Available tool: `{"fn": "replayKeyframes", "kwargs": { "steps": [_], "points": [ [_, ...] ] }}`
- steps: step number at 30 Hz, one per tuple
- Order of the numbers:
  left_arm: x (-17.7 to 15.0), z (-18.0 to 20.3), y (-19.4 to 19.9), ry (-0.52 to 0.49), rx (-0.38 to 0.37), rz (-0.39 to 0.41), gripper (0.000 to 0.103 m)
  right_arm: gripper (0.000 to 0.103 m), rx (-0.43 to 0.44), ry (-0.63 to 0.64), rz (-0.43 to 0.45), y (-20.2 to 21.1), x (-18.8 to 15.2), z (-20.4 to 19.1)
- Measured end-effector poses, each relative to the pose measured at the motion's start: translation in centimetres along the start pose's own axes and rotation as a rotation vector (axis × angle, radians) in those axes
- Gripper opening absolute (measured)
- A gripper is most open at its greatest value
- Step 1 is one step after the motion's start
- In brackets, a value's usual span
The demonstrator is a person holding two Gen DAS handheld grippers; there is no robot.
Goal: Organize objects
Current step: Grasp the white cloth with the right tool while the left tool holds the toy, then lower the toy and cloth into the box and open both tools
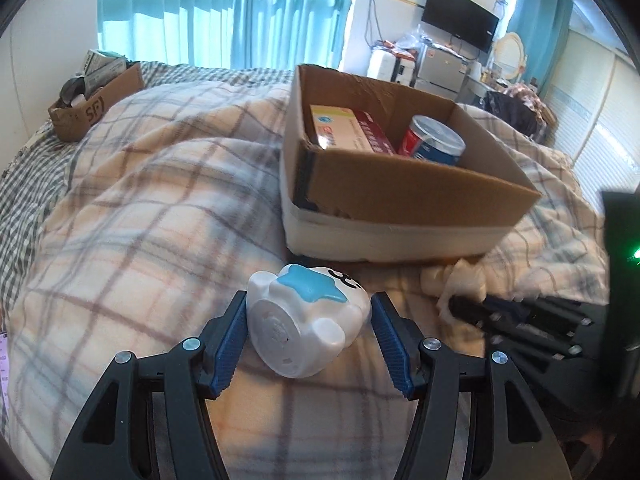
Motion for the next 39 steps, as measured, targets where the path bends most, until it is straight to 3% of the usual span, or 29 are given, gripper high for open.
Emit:
{"fn": "replayKeyframes", "kwargs": {
  "steps": [11, 16, 26, 33, 39],
  "points": [
    [-1.8, 1.5, 2.7, -0.003, -0.063, 0.009, 0.062, 0.013, 0.051, -0.064, 0.141, 7.7, -1.7, 0.8],
    [-1.0, 2.1, 4.4, 0.004, -0.089, 0.03, 0.062, 0.013, 0.061, -0.07, 0.204, 11.2, -1.6, 1.9],
    [5.7, 4.3, 6.4, -0.034, -0.174, 0.1, 0.062, 0.013, 0.045, -0.028, 0.323, 15.7, 3.9, 3.7],
    [11.3, 5.0, 4.7, -0.073, -0.133, 0.149, 0.062, 0.013, 0.029, -0.009, 0.365, 15.7, 8.9, 4.8],
    [14.6, 4.8, 1.4, -0.087, -0.114, 0.152, 0.062, 0.013, 0.005, 0.014, 0.344, 12.8, 12.4, 5.5]
  ]
}}
Point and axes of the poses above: each gripper's, at about its wrist camera, not at the fingertips, and y roughly against the way its jaws point, z to its right, x to its top, the point moved 4 cm from there along -y, roughly the way its jaws point, and after that the axes turned 10 degrees about -x, right-handed, at the moved point
